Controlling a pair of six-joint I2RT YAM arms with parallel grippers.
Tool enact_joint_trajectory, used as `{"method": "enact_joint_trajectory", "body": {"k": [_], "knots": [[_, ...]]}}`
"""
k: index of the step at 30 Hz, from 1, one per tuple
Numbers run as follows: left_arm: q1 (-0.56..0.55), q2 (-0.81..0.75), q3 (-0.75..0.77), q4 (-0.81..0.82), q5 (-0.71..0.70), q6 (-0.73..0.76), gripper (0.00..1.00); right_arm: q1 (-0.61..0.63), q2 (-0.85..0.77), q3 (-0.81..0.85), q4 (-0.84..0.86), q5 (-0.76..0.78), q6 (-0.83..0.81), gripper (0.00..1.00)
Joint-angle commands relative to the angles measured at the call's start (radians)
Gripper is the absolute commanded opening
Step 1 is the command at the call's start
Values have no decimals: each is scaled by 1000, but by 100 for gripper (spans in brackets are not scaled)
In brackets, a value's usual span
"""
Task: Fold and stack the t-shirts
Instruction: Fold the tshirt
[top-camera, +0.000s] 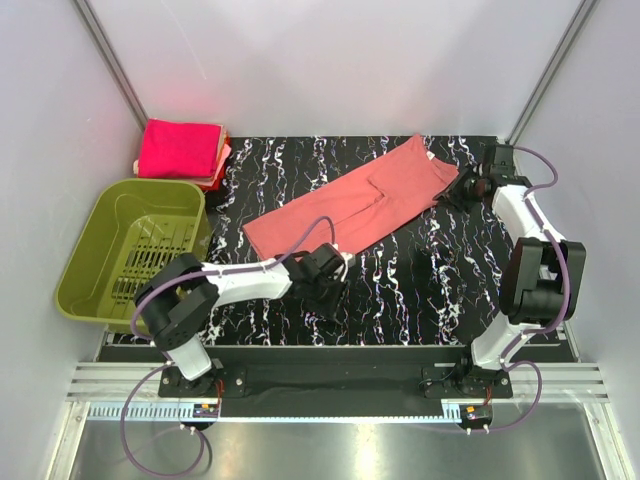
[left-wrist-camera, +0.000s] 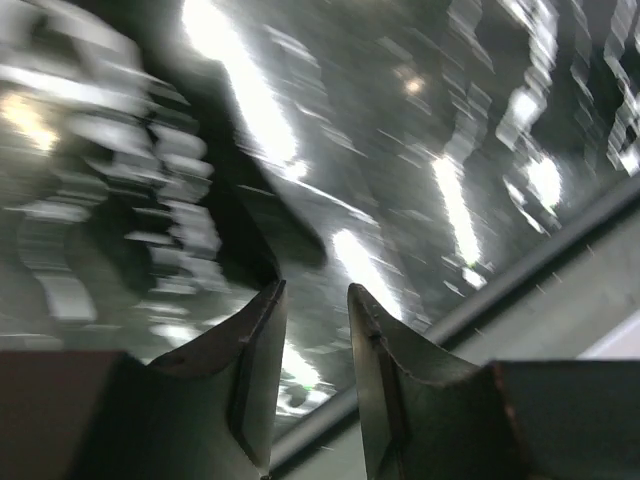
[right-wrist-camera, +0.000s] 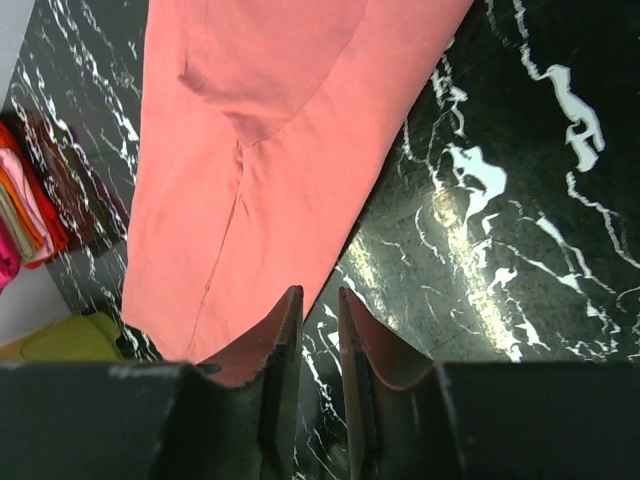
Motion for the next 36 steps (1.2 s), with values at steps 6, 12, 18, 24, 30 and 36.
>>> {"method": "enact_joint_trajectory", "body": {"k": [6,12,18,24,30,36], "knots": [[123,-60,234,-250,-141,173,5,-21,25,45,30,2,17,29],[312,19,243,-295,-135,252,0,-21,25,19,59,-36,11,29],[331,95,220,-323,-240,227,0,-21,19,5,65,-64,5,29],[289,100,119,-290,-240,183,0,-32,7,-59,67,-58,-6,29],[71,31,38,-252,-224,31,0,-44,38,-50,77,-3,-18,31],[-180,26,50,-189,-200,-113,9,-84,171,63,110,25,-40,33]]}}
